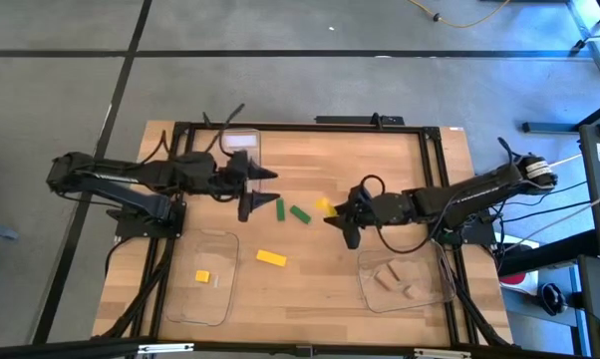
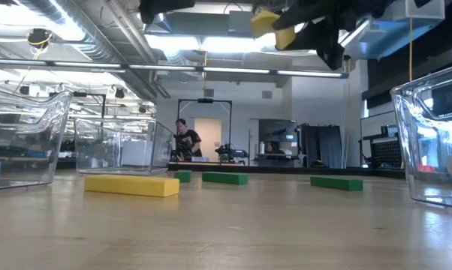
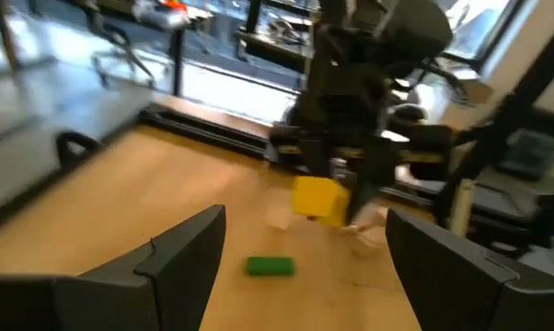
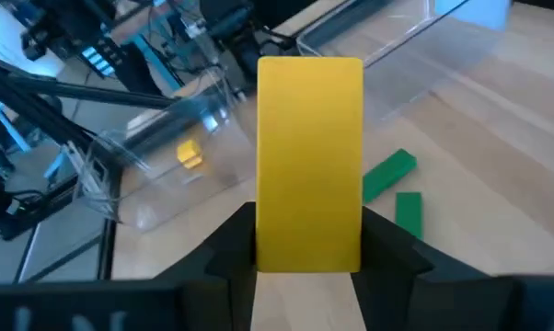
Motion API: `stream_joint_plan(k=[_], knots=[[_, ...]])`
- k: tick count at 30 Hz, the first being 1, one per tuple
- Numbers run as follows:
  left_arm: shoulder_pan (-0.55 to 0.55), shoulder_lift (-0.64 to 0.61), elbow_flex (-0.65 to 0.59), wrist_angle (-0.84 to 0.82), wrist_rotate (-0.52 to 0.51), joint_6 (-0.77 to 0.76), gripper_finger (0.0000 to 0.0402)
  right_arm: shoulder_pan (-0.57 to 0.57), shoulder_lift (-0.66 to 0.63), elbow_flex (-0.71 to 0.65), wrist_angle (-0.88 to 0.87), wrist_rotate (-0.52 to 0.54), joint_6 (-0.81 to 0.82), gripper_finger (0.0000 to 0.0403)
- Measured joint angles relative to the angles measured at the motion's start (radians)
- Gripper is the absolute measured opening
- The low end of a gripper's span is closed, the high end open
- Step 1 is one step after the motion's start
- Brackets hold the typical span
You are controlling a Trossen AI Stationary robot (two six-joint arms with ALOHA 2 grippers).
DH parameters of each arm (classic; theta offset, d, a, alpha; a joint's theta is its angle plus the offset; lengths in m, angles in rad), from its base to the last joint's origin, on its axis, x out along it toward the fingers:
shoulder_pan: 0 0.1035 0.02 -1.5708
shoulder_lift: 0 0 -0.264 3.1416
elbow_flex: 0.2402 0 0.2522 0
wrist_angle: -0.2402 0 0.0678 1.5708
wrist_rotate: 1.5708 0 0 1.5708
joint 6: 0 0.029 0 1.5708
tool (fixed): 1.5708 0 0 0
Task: Sort & place blocks by color
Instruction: Put the right yellow block into the bottom left transparent bin
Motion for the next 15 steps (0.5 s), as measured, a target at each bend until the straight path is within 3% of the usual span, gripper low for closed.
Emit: stream_joint_plan(k=[7, 15], knots=[[-0.006, 0.136, 0.0, 0.048, 0.17, -0.096, 0.0292, -0.026, 0.095, 0.18, -0.194, -0.121, -0.152, 0.0133], [-0.055, 0.285, 0.0, 0.212, 0.185, -0.092, 0.0292, -0.03, 0.253, 0.339, -0.3, -0.197, -0.259, 0.0133]])
